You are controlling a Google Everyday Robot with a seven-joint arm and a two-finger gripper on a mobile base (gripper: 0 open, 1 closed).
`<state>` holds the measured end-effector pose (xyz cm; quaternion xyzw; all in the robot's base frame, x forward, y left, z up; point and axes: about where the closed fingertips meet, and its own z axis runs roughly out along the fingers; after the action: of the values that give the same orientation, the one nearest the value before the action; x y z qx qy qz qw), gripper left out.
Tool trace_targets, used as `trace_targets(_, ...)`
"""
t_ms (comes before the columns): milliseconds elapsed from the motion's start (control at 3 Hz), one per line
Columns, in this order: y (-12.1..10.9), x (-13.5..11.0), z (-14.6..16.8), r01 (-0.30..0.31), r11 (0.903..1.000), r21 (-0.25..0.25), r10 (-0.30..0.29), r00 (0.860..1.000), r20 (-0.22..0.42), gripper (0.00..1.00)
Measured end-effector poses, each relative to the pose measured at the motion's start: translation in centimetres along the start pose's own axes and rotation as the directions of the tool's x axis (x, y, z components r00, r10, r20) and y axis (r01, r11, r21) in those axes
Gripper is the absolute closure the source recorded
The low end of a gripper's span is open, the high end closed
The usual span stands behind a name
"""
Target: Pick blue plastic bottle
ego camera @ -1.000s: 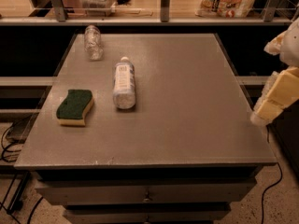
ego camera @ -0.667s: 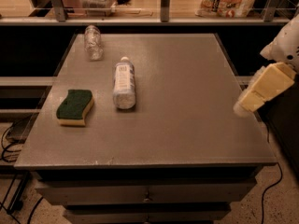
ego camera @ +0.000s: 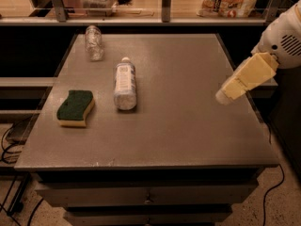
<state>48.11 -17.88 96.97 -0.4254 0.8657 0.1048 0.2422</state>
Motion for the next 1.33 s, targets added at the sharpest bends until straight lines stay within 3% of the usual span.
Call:
trace_targets(333,1.7,-1.8,2.0,0.019,0.999,-0.04,-0.019,1.0,-0.013,0.0)
trace_targets(1000,7.3,-8.2,8.4,0.032,0.9886,-0.147,-0.031,0.999,0.006,0.0)
trace_targets(1333,8.3,-11.9,10.9,0.022,0.9899,-0.14,-0.019,1.0,0.022,0.0)
